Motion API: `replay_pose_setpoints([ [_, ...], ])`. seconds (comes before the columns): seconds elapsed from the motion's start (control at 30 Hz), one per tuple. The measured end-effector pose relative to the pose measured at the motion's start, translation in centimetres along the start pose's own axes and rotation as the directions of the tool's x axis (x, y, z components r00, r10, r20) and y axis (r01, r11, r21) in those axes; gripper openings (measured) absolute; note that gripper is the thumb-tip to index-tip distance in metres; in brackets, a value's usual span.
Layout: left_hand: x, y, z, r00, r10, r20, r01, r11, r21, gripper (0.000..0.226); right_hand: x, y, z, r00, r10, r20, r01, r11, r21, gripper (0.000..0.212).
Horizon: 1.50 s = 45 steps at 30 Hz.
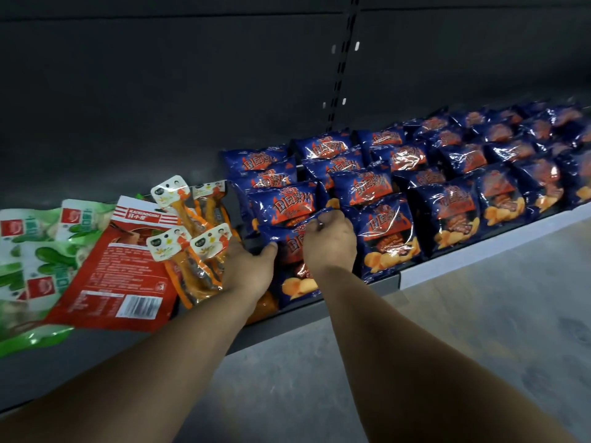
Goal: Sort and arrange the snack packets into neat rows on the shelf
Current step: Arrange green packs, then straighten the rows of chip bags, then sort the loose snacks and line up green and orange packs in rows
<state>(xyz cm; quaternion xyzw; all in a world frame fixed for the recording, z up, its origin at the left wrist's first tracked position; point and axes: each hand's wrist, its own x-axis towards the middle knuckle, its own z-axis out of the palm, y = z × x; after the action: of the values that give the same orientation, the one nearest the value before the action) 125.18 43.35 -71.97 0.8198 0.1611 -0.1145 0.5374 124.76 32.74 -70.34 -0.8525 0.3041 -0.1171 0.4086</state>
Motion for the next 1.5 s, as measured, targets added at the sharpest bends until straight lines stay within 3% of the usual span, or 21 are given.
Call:
replay_pose_setpoints([
  [0.17, 0.3, -0.6, -2.8, 0.999, -0.037, -0.035, 0.038, 0.999, 0.021, 0.069, -1.3, -2.1, 1.6, 0.993, -0.053, 0.102, 0.044, 0.996, 0.081, 0.028],
  [0.37, 0.5, -2.2, -8.2, 0.984, -0.043, -0.175, 0.05, 0.998, 0.032, 0.043, -4.1, -5.8, 5.3, 0.968, -0.131, 0.214, 0.114, 0.989, 0.09, 0.027],
  [0.73, 0.6, -6.3, -18.8, 0.884, -0.189, -0.428, 0.24, 0.969, 0.067, 0.048, -8.9, -10.3, 13.2, 0.863, -0.241, 0.444, 0.201, 0.97, 0.135, 0.029],
  [0.87, 0.7, -6.7, -20.0, 0.872, -0.203, -0.445, 0.249, 0.967, 0.047, 0.054, -9.3, -11.1, 14.7, 0.863, -0.178, 0.473, 0.133, 0.983, 0.127, 0.031],
  [1.13, 1.5, -7.9, -22.5, 0.872, -0.184, -0.455, 0.233, 0.971, 0.054, 0.056, -11.3, -12.3, 16.0, 0.784, -0.242, 0.571, 0.278, 0.96, 0.025, 0.032],
  [1.5, 3.4, -11.1, -28.4, 0.87, -0.177, -0.459, 0.245, 0.965, 0.092, 0.06, -12.0, -12.6, 17.7, 0.814, -0.231, 0.532, 0.334, 0.937, -0.104, 0.03],
])
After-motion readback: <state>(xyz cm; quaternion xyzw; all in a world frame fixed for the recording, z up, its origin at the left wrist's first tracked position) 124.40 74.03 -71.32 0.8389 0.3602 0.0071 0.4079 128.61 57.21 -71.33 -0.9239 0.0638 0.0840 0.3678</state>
